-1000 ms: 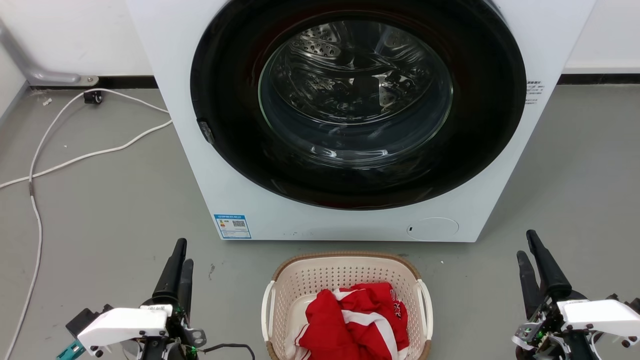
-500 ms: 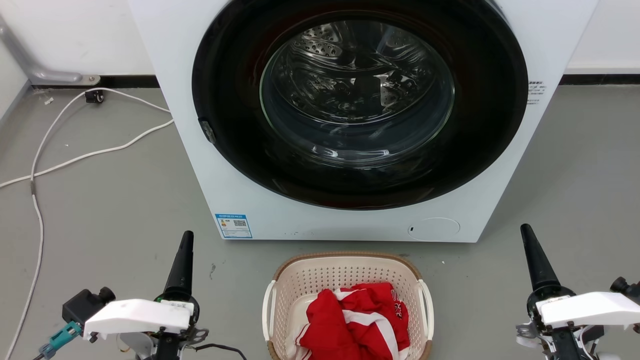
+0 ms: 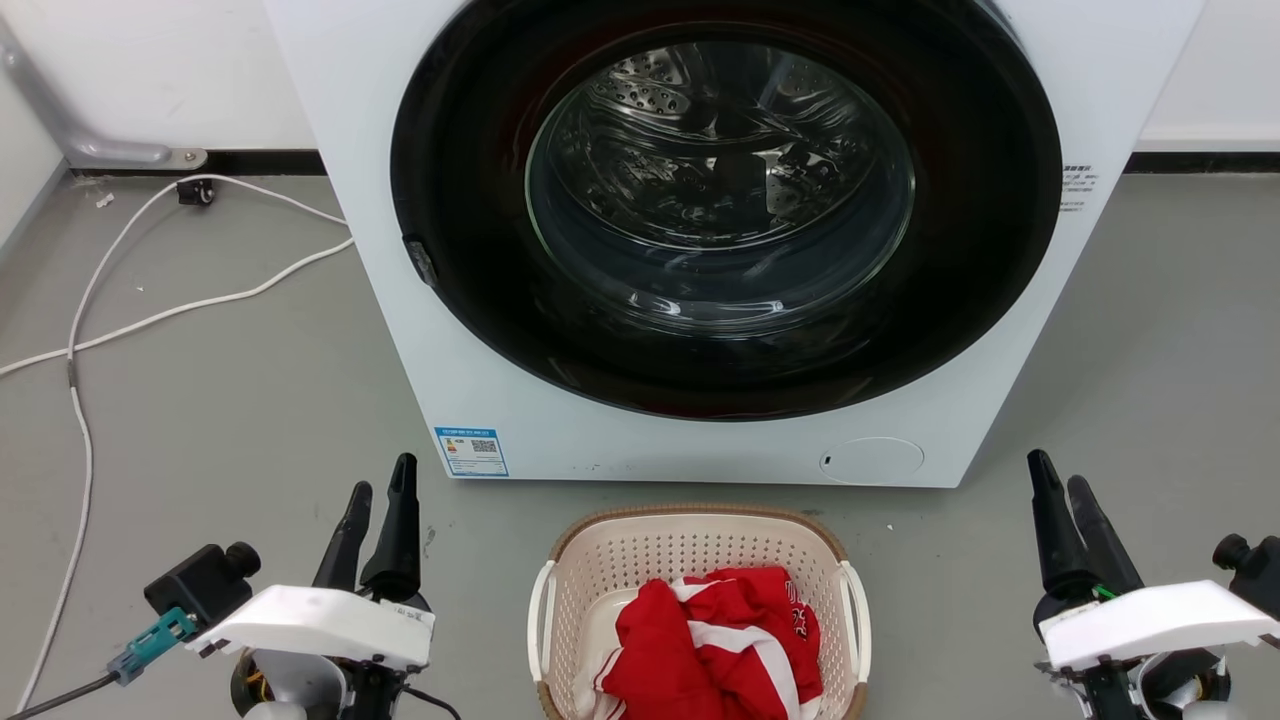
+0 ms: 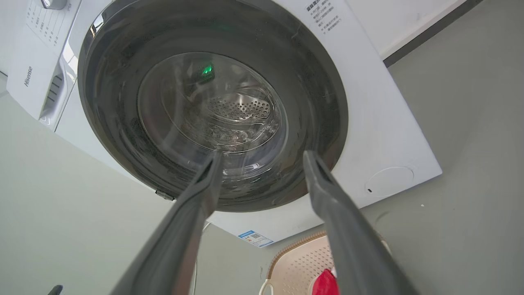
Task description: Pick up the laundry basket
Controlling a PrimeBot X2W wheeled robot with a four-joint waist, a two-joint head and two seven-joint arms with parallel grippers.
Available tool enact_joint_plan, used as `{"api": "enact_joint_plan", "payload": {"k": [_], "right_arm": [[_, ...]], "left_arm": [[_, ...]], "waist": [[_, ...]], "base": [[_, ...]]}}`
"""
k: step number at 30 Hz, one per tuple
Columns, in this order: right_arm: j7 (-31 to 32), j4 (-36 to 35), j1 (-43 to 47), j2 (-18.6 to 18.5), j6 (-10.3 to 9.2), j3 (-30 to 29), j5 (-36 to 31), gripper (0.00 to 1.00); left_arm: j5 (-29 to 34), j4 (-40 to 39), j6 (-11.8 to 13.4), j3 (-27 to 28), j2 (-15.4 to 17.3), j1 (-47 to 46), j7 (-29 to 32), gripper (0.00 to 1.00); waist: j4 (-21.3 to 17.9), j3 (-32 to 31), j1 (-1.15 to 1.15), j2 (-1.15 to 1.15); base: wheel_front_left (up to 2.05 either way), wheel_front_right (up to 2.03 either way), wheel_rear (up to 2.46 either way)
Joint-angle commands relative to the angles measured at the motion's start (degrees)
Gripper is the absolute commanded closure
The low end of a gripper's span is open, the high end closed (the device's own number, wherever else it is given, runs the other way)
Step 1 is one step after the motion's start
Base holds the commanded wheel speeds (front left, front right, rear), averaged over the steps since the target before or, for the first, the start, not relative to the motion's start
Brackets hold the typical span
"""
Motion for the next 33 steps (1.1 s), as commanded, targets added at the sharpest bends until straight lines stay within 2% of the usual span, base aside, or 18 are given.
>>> {"api": "enact_joint_plan", "payload": {"k": [1, 16, 33], "right_arm": [[-0.17, -1.26, -0.5, 0.03, 0.0, 0.05, -1.89, 0.0], [1.56, -4.43, 1.91, 0.15, 0.0, -0.27, -15.26, 0.0], [1.58, -6.91, 3.74, 0.27, 0.0, -1.01, -27.6, 0.0]], "left_arm": [[1.65, -0.91, 0.22, -0.16, 0.47, -1.45, -0.55, 0.0], [12.99, -0.29, 1.13, -2.78, 1.25, -1.47, -3.13, 0.0], [22.98, 0.86, 2.16, -4.16, 2.07, -2.07, -5.67, 0.0]], "waist": [[0.04, 0.01, 0.0, 0.0], [0.79, -0.32, 0.0, 0.0], [0.75, -0.45, 0.0, 0.0]], "base": [[0.0, 0.0, 0.0], [0.0, 0.0, 0.0], [0.0, 0.0, 0.0]]}}
